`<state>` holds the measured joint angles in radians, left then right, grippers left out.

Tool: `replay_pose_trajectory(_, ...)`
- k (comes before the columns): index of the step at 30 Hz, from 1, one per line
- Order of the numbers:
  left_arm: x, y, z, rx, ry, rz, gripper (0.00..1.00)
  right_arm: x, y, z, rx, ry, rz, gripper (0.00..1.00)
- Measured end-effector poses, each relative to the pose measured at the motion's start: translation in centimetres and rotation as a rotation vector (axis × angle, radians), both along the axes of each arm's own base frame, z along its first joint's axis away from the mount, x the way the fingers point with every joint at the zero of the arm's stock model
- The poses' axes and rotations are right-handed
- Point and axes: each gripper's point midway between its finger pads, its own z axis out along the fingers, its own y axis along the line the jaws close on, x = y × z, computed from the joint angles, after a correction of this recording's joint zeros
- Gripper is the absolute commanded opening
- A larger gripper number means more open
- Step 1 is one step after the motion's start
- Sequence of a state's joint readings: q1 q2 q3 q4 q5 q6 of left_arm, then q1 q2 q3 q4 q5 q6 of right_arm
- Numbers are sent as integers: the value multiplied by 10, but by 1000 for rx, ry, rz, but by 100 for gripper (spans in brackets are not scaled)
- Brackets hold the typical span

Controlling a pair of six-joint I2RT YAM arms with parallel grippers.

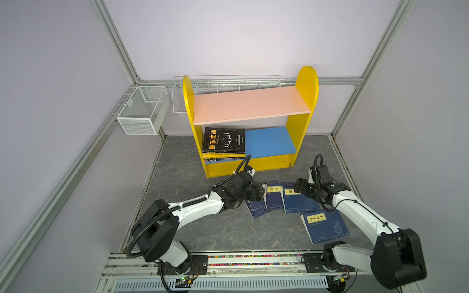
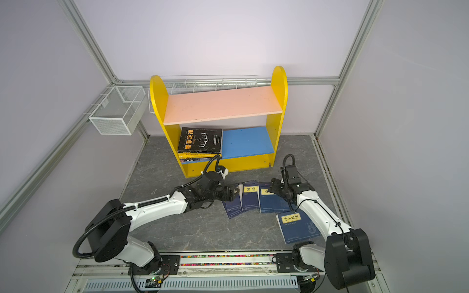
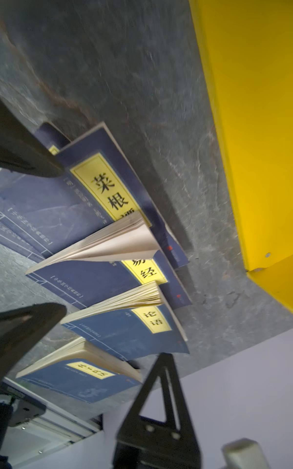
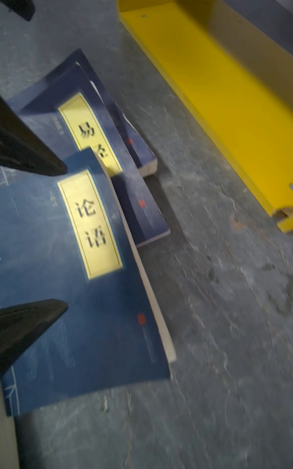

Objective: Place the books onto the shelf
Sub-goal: 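Reach both grippers down to the dark blue labeled books on the table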

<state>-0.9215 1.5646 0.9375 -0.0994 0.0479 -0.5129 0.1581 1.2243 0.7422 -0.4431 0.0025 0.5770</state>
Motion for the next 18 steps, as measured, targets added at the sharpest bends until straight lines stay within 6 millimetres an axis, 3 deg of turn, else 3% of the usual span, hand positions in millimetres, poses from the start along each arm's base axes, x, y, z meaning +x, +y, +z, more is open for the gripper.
replay_pose_trajectory(5,-26,-30,8,51,-43,-150,79,2,-51,-17,14,45,-161,83)
replay_pose_trajectory(9,-36,-61,27,49,-92,-248,79,-7,-71,-41,74,104,-235,81)
replay_pose_trajectory(13,-29,-86,18,64,-95,-296,79,-19,-61,-61,148,151,-216,80)
replay_pose_trajectory(18,-30,-90,-35,164,-16,-320,79,-20,-38,-59,199,126,-135,80)
